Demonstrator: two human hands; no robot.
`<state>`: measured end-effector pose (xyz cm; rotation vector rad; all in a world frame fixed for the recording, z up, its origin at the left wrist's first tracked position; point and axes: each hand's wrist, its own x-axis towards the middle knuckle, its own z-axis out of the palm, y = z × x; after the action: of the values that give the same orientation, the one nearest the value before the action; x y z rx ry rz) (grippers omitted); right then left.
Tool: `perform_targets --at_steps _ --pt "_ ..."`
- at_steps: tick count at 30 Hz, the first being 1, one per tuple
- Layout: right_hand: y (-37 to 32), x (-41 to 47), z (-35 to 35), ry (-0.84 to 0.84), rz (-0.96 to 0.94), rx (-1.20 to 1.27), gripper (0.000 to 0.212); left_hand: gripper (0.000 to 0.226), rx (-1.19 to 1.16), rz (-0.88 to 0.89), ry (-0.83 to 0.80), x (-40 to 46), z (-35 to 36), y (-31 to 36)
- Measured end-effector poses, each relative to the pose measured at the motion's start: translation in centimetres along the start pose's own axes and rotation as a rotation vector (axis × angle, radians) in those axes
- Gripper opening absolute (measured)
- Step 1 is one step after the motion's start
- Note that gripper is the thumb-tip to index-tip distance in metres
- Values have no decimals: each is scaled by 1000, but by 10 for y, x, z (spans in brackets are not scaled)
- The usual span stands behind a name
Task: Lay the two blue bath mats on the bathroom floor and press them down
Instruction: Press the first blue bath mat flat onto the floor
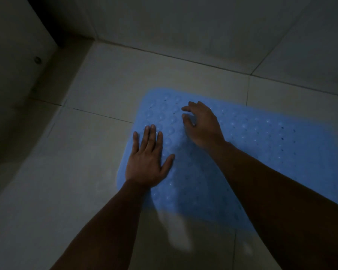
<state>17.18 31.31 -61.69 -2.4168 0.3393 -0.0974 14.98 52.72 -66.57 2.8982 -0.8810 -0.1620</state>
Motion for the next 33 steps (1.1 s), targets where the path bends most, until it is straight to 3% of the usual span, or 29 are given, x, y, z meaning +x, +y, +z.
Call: perform_targets --at_steps 5,10,15,17,21,28,33 --pt "9 -2 3 110 -112 9 33 78 -64 17 21 1 3 -3" --pt "6 -27 3 73 5 11 39 75 -159 25 29 2 3 -4" --pt "-22 -60 10 -226 120 -165 46 59 -243 -108 -47 23 -37 -6" --pt "-36 -79 27 -214 59 -287 52 49 -222 -180 24 37 -64 -7" --pt "-43 -99 63 -230 40 -413 69 42 -161 -108 130 36 -66 -15" --pt "-37 -109 79 -116 -23 -484 86 45 -87 -149 134 12 -30 -26" --pt "-30 -112 84 -156 -11 -501 91 47 -119 -141 164 16 -24 -22"
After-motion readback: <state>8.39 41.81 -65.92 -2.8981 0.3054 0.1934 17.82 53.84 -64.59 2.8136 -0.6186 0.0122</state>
